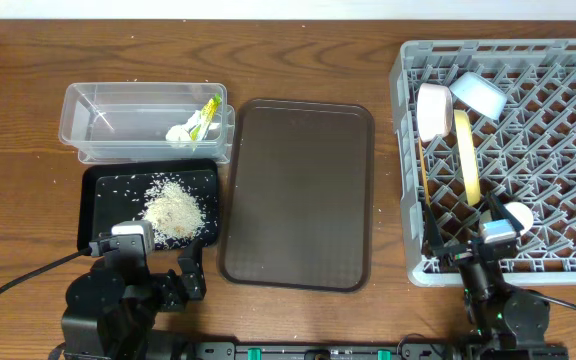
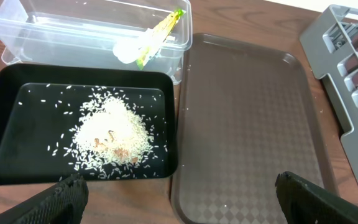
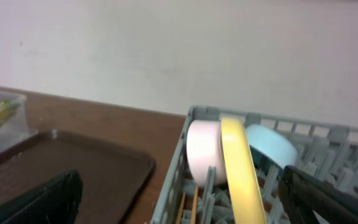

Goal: Sort waste into correct bins and load items into the dishwasher rack

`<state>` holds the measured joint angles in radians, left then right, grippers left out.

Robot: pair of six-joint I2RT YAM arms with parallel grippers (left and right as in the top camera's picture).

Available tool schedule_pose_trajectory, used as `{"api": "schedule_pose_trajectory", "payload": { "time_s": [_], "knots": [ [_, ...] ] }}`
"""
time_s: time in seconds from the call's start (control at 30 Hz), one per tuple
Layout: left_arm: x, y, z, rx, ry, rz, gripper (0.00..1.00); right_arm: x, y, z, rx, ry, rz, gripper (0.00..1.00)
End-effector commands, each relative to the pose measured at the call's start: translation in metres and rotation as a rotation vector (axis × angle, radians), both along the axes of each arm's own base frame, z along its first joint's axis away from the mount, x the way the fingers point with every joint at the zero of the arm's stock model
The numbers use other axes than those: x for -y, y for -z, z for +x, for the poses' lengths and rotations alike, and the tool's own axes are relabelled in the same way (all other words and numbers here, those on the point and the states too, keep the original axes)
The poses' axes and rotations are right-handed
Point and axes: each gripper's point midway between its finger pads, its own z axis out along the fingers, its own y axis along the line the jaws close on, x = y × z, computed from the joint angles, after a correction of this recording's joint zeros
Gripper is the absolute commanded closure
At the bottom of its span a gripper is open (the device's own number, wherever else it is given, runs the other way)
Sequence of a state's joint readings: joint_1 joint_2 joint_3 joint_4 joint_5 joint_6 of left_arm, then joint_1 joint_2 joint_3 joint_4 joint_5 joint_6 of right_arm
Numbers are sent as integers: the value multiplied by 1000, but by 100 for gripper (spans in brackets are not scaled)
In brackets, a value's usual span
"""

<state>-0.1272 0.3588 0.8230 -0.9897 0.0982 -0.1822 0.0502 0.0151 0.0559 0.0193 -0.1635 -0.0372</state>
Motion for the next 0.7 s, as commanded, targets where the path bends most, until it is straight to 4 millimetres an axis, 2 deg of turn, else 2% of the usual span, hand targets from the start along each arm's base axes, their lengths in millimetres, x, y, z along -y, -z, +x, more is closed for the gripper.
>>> {"api": "schedule_pose_trajectory", "payload": {
  "time_s": [0.0,0.1,0.27,0.67],
  "knots": [
    [-1,2,0,-3,1,10,1,5,12,4,4,36,-3,1],
    [-1,2,0,-3,1,10,1,14,21,5,-33,90,-7,1],
    [-1,2,0,-3,1,10,1,15,46,5,-134,94,-17,1],
    [-1,2,0,-3,1,10,1,15,45,5,-132,95,-17,1]
  ]
}}
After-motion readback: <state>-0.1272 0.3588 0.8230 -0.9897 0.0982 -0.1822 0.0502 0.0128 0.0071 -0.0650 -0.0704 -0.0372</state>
